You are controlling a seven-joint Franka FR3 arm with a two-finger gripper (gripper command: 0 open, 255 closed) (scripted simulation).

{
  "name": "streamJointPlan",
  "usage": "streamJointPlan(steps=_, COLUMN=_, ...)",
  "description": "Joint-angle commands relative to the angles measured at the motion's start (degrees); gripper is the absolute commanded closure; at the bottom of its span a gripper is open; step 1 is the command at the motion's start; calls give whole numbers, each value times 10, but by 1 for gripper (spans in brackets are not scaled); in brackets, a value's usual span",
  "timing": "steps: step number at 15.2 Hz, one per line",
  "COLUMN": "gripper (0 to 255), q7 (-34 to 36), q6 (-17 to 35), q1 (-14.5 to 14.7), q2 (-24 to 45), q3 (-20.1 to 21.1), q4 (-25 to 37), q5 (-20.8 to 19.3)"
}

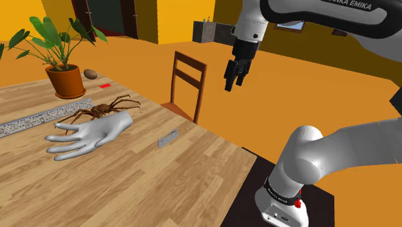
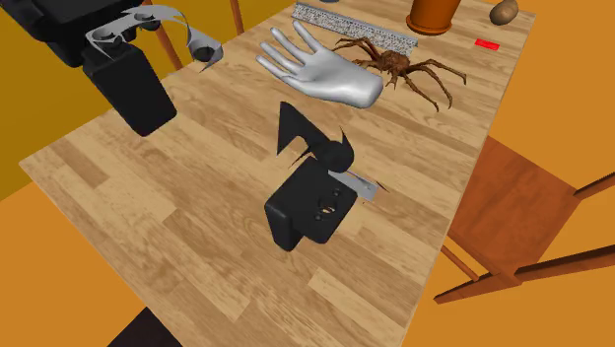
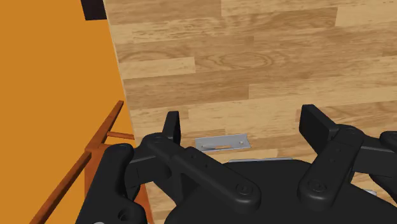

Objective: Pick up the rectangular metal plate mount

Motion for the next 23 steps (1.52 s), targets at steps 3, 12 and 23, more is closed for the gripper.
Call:
streamJointPlan(steps=3, gripper=0, q7=-41, q6=34, q1=11, q2=26, q3=-10, q4=-13, q5=-9)
streamJointPlan(steps=12, gripper=0, q7=-214, q6=183, q1=59, q2=174, q3=-43, q4=-31, q5=-39)
streamJointPlan(steps=23, gripper=0, q7=-407, q6=334, q1=106, q2=390, q3=-52, q4=20, q5=-52)
